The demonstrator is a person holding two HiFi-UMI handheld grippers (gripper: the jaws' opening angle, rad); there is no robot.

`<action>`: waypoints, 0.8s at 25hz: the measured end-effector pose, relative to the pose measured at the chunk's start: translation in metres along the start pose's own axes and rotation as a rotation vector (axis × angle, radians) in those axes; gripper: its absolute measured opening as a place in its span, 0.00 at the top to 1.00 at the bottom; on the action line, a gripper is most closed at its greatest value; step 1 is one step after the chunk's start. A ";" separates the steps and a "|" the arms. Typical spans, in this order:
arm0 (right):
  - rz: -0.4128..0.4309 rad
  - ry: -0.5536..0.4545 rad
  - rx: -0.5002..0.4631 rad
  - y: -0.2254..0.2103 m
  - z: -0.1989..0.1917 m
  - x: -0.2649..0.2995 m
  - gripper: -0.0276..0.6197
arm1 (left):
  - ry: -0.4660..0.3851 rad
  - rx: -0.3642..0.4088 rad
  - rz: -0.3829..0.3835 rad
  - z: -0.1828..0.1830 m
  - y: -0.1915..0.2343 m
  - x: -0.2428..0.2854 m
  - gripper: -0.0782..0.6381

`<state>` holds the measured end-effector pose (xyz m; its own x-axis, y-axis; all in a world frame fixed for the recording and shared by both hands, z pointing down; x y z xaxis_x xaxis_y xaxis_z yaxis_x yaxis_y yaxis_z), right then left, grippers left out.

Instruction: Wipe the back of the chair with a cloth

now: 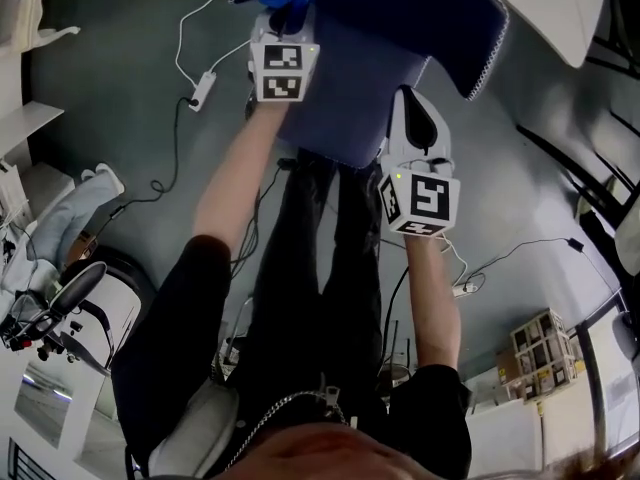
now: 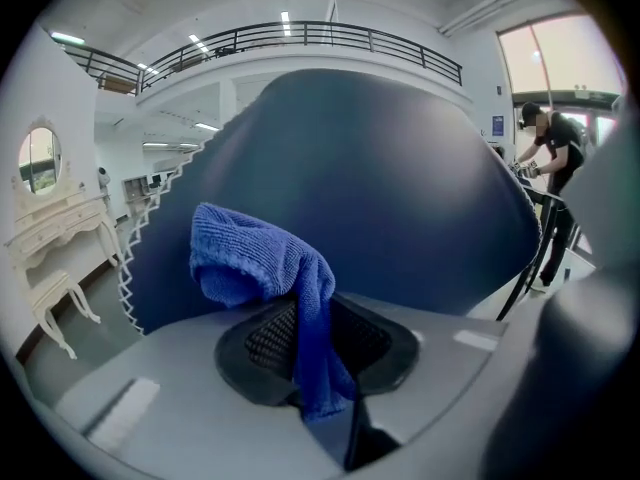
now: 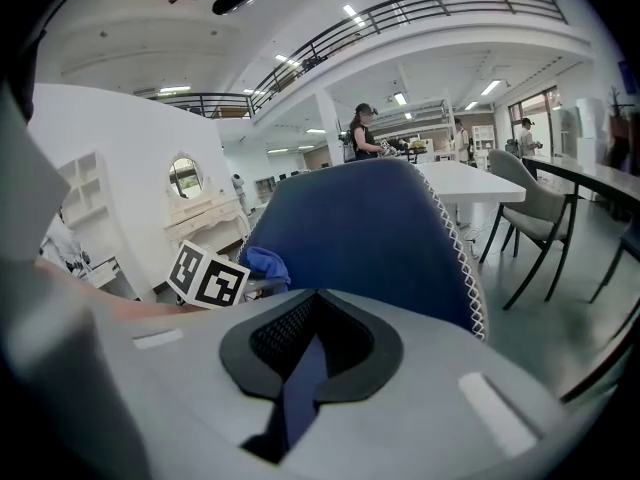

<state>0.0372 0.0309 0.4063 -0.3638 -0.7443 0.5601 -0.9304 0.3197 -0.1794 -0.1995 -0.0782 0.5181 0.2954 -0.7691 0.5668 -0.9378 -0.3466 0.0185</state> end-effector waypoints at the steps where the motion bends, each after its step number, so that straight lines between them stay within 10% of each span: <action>1: -0.005 0.000 0.002 -0.002 -0.002 -0.002 0.95 | -0.003 0.001 -0.007 0.001 -0.005 0.003 0.78; 20: -0.122 -0.023 0.052 -0.052 -0.034 -0.062 0.95 | -0.052 0.082 -0.230 0.019 -0.147 0.032 0.78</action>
<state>0.1096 0.0802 0.4082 -0.2485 -0.7891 0.5617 -0.9686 0.1959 -0.1532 -0.0490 -0.0625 0.5176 0.5103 -0.6907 0.5124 -0.8276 -0.5564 0.0741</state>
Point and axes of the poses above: the fingertips, and each gripper's own axes: x forward along the fingers, y to its left, z out of its top, the point moved 10 cm from there along -x, backward along the fingers, and after that the axes turned 5 degrees about -z, right-handed, at the moved point
